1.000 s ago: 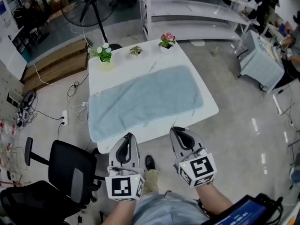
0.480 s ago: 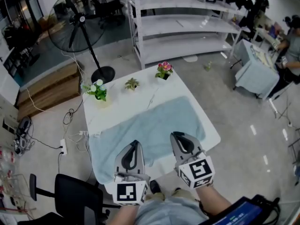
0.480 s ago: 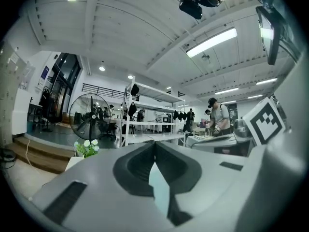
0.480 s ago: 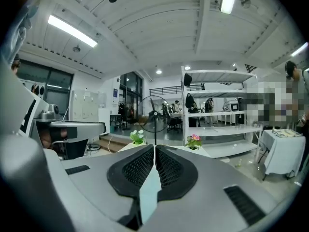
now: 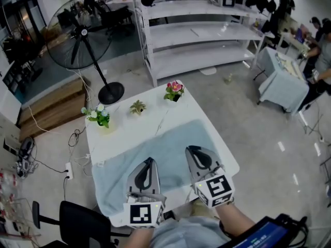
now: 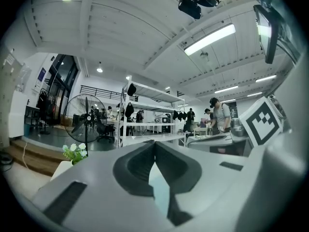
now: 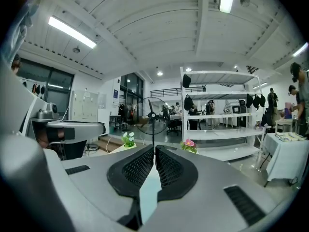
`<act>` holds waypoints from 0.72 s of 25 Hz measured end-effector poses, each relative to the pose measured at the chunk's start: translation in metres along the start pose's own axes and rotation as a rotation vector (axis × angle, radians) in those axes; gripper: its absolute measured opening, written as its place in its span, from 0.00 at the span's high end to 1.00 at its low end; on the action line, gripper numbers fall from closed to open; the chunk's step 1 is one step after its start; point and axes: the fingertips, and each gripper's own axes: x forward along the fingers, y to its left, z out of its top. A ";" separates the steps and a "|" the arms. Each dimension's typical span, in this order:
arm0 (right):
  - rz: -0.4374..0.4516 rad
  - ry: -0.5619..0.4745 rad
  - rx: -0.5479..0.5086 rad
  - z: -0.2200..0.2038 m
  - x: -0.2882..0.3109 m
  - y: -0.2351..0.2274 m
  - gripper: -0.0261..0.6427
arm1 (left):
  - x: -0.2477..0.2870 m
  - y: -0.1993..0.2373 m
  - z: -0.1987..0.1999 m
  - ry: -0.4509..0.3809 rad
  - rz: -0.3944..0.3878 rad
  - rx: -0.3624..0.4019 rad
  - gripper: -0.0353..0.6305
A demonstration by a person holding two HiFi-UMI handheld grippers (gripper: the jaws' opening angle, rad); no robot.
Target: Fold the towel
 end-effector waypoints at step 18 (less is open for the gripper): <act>0.155 0.319 0.005 -0.131 0.115 -0.185 0.74 | 0.138 -0.113 -0.172 0.350 -0.047 -0.197 0.94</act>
